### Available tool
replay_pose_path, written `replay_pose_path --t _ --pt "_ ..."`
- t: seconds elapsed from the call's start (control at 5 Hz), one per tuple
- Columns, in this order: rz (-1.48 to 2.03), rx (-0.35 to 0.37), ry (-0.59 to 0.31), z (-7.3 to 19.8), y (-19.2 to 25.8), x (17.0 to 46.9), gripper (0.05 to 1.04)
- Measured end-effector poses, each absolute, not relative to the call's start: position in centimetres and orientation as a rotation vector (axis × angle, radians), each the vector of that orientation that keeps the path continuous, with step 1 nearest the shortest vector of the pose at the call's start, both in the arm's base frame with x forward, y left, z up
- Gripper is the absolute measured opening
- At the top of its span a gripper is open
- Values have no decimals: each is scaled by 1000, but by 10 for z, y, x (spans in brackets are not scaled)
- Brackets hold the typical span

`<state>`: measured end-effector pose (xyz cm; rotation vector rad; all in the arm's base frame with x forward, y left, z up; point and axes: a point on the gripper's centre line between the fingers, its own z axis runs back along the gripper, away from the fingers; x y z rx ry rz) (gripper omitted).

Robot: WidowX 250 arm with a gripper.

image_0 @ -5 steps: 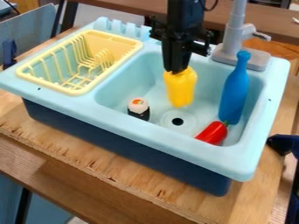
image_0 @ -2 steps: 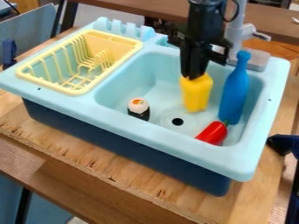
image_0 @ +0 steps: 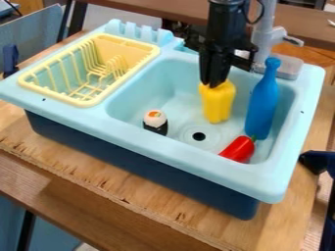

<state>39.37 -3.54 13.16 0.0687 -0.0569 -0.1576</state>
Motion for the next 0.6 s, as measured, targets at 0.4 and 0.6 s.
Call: replay_pose_path --t 0.4,0.6 --pt "-118 29 -35 130 -16 390 577" --pt "-114 -17 -21 131 -9 387 866"
